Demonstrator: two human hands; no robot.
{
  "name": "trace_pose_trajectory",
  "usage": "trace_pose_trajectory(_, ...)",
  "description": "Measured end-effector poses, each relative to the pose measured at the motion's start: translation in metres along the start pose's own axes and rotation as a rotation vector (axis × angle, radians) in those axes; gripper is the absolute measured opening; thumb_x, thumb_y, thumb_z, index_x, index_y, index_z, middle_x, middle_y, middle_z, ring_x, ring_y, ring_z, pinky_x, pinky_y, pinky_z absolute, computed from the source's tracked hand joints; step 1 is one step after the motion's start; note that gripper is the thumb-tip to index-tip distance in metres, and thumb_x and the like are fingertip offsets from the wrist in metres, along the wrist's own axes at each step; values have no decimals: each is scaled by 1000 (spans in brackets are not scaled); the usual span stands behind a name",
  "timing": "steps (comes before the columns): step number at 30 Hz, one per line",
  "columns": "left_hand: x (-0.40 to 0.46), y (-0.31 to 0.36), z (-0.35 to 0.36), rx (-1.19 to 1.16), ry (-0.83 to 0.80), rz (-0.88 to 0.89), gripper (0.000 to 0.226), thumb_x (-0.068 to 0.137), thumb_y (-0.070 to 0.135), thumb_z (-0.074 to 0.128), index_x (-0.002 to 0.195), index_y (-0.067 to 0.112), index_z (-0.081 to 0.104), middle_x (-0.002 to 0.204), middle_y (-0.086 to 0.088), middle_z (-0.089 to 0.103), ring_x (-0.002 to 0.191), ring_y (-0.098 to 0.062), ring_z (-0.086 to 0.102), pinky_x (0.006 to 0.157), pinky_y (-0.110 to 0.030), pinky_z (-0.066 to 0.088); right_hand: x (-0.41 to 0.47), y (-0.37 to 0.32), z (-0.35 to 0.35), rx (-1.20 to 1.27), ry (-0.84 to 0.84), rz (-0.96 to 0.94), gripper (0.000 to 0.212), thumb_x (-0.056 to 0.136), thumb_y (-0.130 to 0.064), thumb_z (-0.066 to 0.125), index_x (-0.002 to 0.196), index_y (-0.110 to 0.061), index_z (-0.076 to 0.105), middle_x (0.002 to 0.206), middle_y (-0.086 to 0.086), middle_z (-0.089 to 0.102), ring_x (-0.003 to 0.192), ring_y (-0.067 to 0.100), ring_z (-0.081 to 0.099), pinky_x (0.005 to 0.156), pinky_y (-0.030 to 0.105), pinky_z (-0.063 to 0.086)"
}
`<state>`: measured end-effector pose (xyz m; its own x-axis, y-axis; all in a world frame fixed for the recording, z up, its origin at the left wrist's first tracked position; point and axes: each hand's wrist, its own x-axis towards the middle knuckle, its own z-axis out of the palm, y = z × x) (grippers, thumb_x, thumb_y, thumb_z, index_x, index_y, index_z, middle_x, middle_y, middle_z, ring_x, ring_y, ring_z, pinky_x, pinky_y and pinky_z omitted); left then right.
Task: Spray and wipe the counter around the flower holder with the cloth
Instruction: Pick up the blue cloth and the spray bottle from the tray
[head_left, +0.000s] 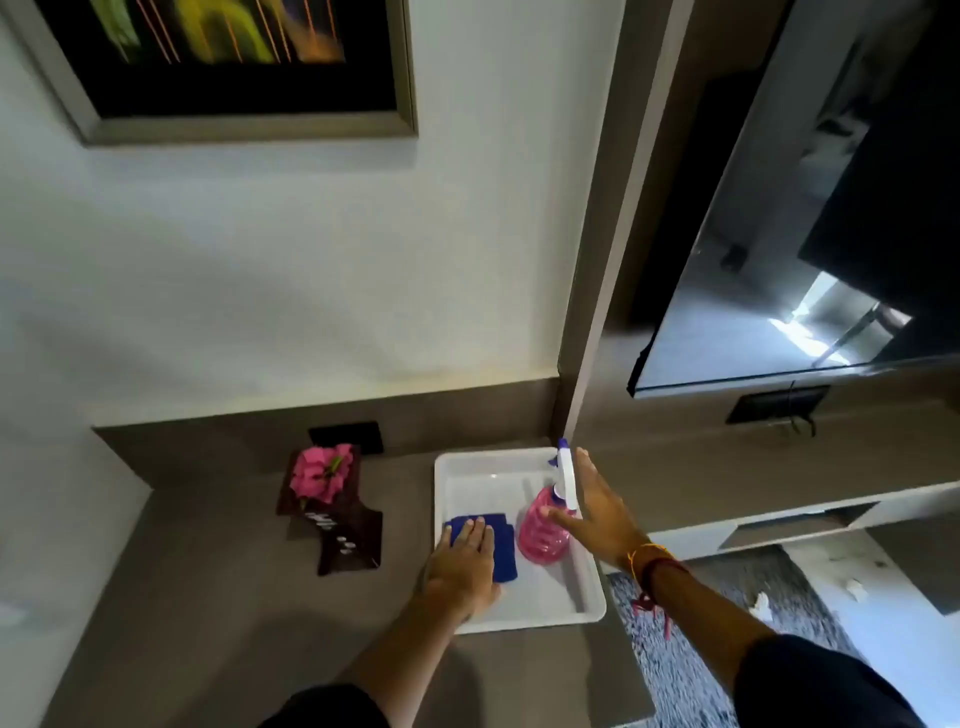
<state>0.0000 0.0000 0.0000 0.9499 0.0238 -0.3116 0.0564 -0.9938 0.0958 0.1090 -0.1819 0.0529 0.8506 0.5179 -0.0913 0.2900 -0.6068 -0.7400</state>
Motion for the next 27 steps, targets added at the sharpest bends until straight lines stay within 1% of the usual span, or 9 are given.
trace_pose_trajectory(4, 23, 6, 27, 0, -59, -85, 83, 97, 40, 51, 153, 3, 0, 164, -14, 0, 150, -29, 1, 123, -47, 7, 15, 16, 21, 220, 22, 28, 96, 78, -45, 73, 154, -29, 16, 143, -1, 49, 125, 20, 55, 107, 46, 46)
trace_pose_trajectory(7, 32, 9, 49, 30, 9, -114, 78, 99, 22, 53, 153, 3, 1, 164, -14, 5, 150, -30, 5, 123, -46, 10, 29, 21, 34, 273, 90, -18, 91, 80, -45, 72, 153, -29, 21, 150, 1, 46, 128, 20, 53, 106, 41, 47)
trace_pose_trajectory(10, 39, 7, 56, 90, 74, -105, 71, 98, 15, 54, 152, 0, 9, 161, -19, 18, 148, -34, 17, 122, -45, 13, 38, 26, 35, 284, 120, -34, 79, 85, -29, 72, 151, -17, 29, 146, 6, 49, 123, 19, 57, 105, 43, 47)
trace_pose_trajectory(14, 47, 6, 51, 222, 58, -41, 64, 92, 4, 62, 143, -10, 26, 149, -30, 38, 137, -44, 38, 118, -49, 27, 43, 29, 41, 257, 180, 4, 56, 89, -15, 67, 140, -15, 44, 106, -1, 61, 85, 14, 65, 89, 33, 60)
trace_pose_trajectory(17, 43, 5, 41, 263, 125, -27, 62, 68, 22, 87, 121, -1, 63, 119, -21, 69, 110, -32, 67, 99, -38, 53, 48, 20, 43, 225, 228, 11, 59, 89, -12, 65, 143, -11, 42, 104, 3, 63, 81, 14, 65, 76, 13, 57)
trace_pose_trajectory(19, 34, -1, 35, 238, 247, 11, 63, 56, 31, 93, 109, 5, 72, 107, -14, 76, 98, -25, 73, 88, -35, 59, 50, 8, 39, 175, 255, 13, 58, 88, -10, 65, 141, -7, 43, 106, 12, 64, 84, 20, 66, 83, 28, 60)
trace_pose_trajectory(21, 19, -9, 27, 202, 331, 39, 62, 55, 25, 93, 108, 2, 71, 106, -16, 76, 98, -28, 73, 89, -38, 59, 45, -11, 34, 121, 262, -8, 54, 87, -7, 65, 136, -6, 45, 99, 18, 64, 82, 28, 66, 82, 41, 61)
trace_pose_trajectory(24, -12, -23, 2, 218, 378, 19, 58, 62, 18, 88, 113, -2, 67, 110, -21, 73, 103, -31, 70, 95, -42, 55, 31, -56, 28, 38, 292, -84, 44, 83, -9, 68, 124, -8, 51, 83, 12, 63, 72, 26, 65, 72, 40, 63)
trace_pose_trajectory(27, -53, -45, -16, 230, 406, -37, 63, 60, 15, 89, 116, -3, 64, 111, -22, 72, 105, -32, 69, 96, -42, 55, 7, -107, 39, -54, 324, -129, 34, 80, -14, 70, 112, -10, 57, 82, 7, 67, 71, 22, 67, 69, 36, 63)
